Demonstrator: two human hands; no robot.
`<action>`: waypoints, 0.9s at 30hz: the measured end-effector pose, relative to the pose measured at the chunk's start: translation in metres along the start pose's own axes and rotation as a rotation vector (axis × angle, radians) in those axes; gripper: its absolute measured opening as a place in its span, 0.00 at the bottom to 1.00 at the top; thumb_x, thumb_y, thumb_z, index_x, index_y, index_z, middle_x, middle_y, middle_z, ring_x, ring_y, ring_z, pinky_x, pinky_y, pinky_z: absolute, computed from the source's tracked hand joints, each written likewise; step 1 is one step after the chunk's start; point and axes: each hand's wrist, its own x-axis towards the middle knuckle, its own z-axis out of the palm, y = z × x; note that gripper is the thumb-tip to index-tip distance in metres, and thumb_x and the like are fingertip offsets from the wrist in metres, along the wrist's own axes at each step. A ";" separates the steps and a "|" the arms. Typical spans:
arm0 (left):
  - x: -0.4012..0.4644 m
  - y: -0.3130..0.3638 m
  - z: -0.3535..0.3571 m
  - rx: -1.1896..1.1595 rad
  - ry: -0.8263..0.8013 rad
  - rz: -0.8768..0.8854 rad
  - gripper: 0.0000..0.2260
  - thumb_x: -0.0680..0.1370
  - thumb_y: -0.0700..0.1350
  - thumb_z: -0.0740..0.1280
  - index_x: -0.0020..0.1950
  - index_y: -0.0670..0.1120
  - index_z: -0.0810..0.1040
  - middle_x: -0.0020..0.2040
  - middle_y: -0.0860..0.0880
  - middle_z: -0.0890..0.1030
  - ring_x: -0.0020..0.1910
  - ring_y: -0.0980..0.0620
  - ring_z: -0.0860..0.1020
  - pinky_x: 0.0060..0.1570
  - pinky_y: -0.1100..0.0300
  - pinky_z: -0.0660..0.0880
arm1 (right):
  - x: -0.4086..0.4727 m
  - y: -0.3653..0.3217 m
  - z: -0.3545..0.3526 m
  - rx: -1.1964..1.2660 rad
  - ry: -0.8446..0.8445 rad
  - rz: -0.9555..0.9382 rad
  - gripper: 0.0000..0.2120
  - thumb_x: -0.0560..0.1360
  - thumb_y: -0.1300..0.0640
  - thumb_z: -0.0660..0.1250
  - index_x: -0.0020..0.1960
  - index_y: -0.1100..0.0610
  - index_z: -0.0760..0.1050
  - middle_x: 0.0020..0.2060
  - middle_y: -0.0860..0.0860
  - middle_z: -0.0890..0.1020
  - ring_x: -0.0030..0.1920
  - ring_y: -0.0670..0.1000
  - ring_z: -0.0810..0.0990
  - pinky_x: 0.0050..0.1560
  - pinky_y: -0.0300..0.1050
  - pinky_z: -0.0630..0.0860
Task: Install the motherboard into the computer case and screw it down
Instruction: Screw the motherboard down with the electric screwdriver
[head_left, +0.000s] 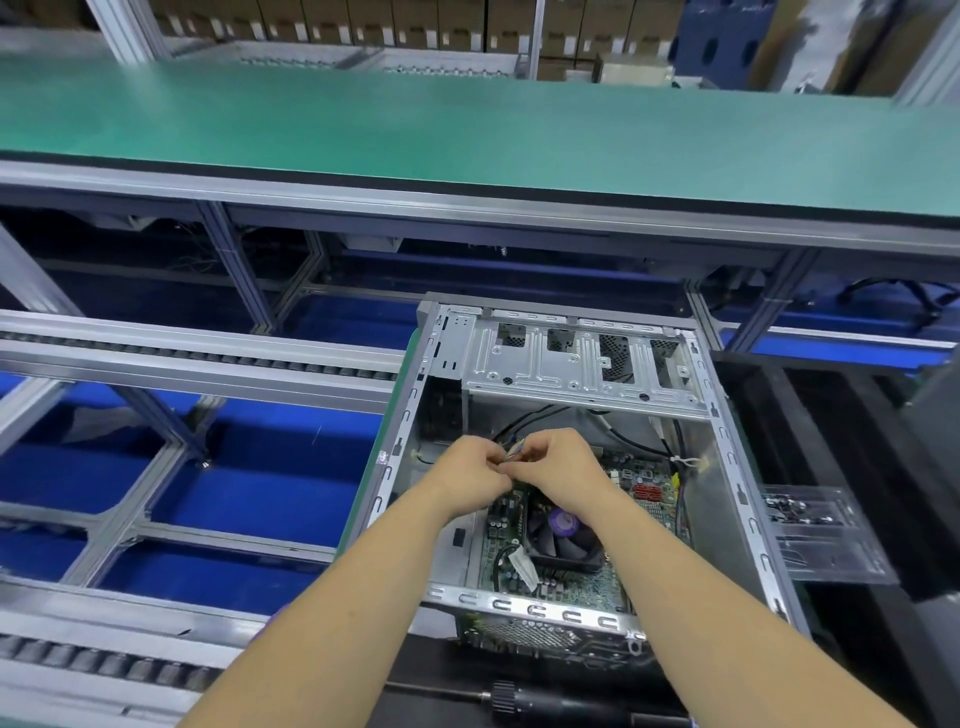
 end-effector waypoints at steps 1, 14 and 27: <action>-0.001 0.000 -0.001 -0.002 0.011 0.013 0.05 0.74 0.36 0.66 0.44 0.36 0.80 0.32 0.45 0.72 0.32 0.50 0.69 0.37 0.60 0.66 | 0.000 0.001 0.000 0.008 0.014 0.008 0.07 0.70 0.57 0.80 0.36 0.56 0.84 0.32 0.49 0.84 0.33 0.42 0.77 0.37 0.37 0.74; -0.003 -0.001 -0.005 0.326 0.269 0.059 0.11 0.81 0.42 0.62 0.51 0.48 0.85 0.47 0.48 0.84 0.47 0.47 0.81 0.49 0.52 0.79 | -0.006 -0.001 -0.002 0.114 0.071 -0.011 0.07 0.78 0.64 0.70 0.48 0.53 0.80 0.41 0.50 0.87 0.42 0.45 0.83 0.47 0.40 0.77; 0.001 0.002 -0.001 0.381 0.313 0.096 0.13 0.75 0.37 0.63 0.53 0.51 0.81 0.49 0.49 0.82 0.49 0.47 0.79 0.41 0.57 0.70 | -0.002 -0.004 0.009 -0.111 0.066 -0.049 0.08 0.74 0.47 0.75 0.51 0.46 0.81 0.20 0.42 0.71 0.23 0.42 0.67 0.31 0.39 0.64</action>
